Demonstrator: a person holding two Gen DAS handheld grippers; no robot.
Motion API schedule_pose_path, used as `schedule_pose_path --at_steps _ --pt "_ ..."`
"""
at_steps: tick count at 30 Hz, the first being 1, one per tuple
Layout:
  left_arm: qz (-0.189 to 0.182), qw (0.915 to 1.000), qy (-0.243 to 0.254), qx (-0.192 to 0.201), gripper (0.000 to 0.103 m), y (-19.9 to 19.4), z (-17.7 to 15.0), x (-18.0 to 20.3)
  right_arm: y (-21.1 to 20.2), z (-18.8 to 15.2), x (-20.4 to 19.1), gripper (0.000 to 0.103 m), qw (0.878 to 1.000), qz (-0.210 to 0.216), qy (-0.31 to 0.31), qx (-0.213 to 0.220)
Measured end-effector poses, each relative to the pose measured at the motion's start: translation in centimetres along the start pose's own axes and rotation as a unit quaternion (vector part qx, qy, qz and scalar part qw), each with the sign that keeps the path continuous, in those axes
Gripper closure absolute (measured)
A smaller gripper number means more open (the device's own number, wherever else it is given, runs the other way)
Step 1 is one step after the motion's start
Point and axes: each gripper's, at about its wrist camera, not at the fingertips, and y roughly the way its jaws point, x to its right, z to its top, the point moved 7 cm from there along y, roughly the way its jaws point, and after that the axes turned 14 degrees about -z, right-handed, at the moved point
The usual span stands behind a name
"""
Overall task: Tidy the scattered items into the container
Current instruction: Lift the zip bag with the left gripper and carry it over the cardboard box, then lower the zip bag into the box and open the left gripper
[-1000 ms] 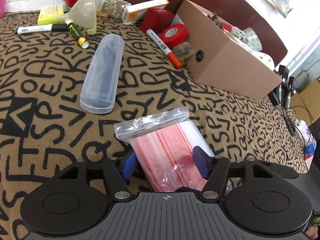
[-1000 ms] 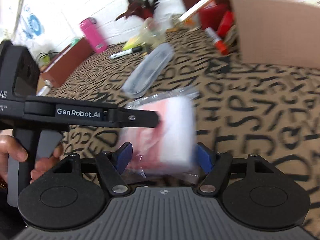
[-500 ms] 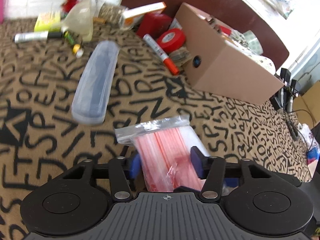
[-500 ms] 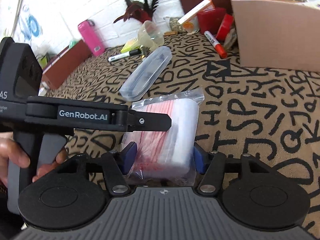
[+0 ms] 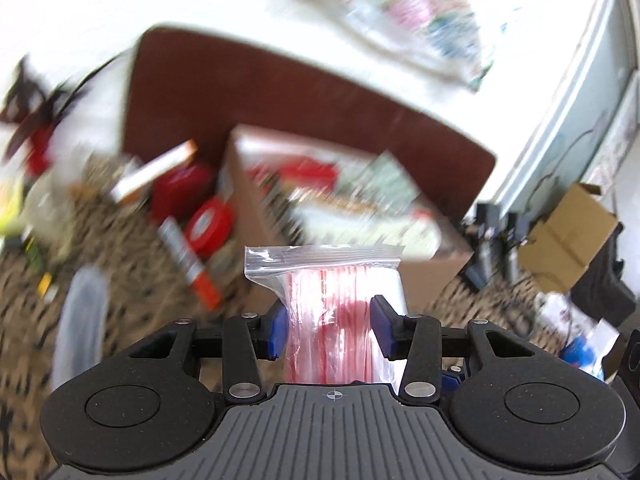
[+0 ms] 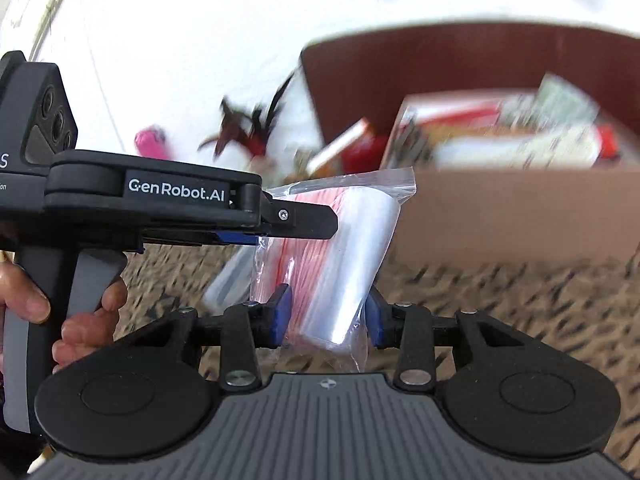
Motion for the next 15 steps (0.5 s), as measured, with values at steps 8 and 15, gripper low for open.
schedule_pose_path --at_steps 8,15 --pt "-0.033 0.9992 0.011 0.020 0.056 6.4 8.0 0.7 1.6 7.9 5.5 0.060 0.996 -0.055 -0.003 0.073" --pt "-0.026 0.9996 0.001 0.009 0.055 11.4 10.2 -2.0 6.9 11.1 8.0 0.060 0.995 -0.076 -0.001 0.058"
